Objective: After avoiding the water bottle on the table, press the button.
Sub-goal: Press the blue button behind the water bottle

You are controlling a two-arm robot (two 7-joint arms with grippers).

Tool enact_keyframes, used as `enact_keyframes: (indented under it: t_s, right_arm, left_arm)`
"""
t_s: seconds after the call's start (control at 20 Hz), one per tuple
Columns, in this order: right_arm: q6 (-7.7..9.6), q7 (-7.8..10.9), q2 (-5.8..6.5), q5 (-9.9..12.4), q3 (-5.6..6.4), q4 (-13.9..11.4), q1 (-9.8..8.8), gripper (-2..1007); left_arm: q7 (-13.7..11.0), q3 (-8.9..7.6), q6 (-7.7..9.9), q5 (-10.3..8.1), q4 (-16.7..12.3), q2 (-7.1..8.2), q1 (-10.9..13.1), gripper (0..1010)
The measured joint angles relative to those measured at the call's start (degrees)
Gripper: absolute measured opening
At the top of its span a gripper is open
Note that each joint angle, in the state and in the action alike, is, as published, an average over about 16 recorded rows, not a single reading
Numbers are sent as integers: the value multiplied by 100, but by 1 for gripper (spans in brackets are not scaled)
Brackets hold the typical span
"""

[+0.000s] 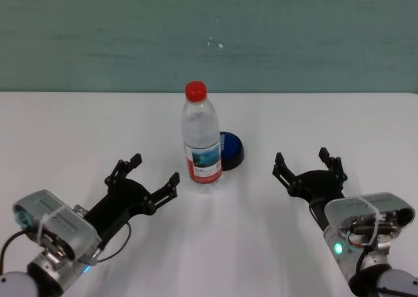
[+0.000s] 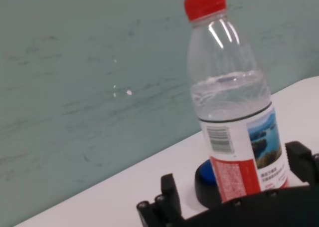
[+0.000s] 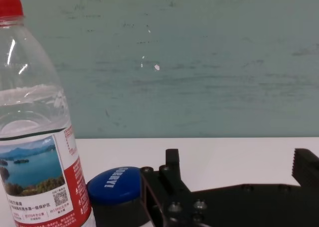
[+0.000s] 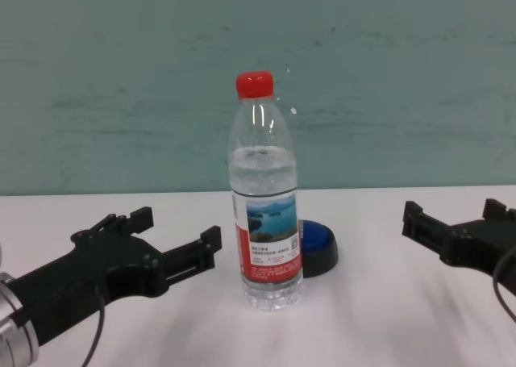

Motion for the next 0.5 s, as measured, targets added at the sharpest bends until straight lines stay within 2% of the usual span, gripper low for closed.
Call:
enact_keyframes:
  t_s: [0.5]
  right_arm:
    - [0, 0, 0, 0, 0, 0, 0, 1003]
  left_arm:
    - [-2, 31, -5, -28, 74, -34, -60, 1000]
